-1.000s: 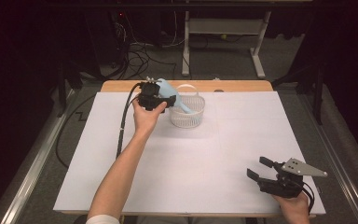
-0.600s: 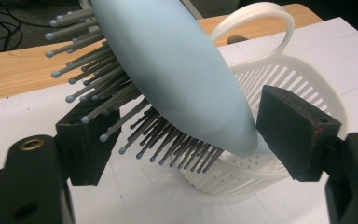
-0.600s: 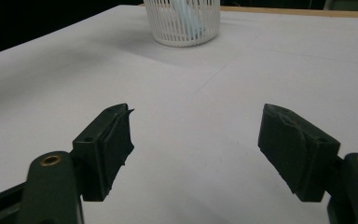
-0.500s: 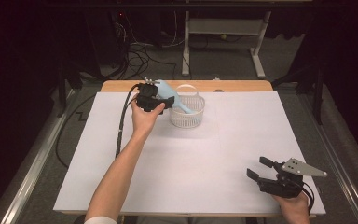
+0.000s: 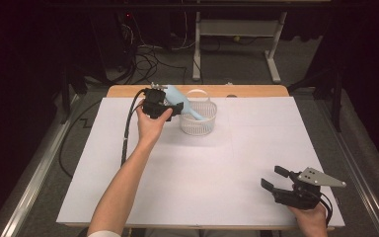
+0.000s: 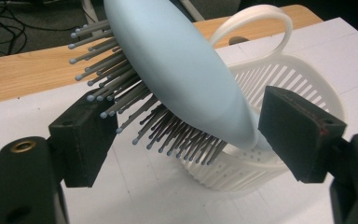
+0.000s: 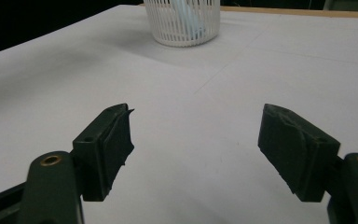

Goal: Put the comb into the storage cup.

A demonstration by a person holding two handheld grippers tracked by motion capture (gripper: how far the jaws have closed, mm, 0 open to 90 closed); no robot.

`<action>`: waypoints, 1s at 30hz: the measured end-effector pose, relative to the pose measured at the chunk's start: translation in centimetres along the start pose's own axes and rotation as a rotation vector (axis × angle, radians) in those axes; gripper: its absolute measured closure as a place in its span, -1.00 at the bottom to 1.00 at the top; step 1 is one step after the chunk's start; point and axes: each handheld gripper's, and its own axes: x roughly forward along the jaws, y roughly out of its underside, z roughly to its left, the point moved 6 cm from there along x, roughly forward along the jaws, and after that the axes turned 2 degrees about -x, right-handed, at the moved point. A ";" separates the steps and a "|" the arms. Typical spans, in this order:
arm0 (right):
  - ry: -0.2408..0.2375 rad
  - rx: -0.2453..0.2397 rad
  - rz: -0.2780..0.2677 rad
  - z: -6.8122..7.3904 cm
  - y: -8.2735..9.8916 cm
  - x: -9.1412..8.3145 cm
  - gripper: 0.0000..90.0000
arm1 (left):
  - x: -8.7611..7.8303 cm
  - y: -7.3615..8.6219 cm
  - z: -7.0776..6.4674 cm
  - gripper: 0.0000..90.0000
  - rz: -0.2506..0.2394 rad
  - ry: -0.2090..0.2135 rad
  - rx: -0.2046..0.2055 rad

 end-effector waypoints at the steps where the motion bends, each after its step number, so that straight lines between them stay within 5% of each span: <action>1: 0.000 -0.001 0.000 0.0 0.0 0.0 -0.41 | 0.0 0.1 0.1 -0.53 0.000 -0.001 -0.002; 30: 0.003 -0.001 -0.005 0.0 -0.1 0.0 -0.41 | -2.2 1.6 1.1 -0.54 -0.022 -0.019 0.030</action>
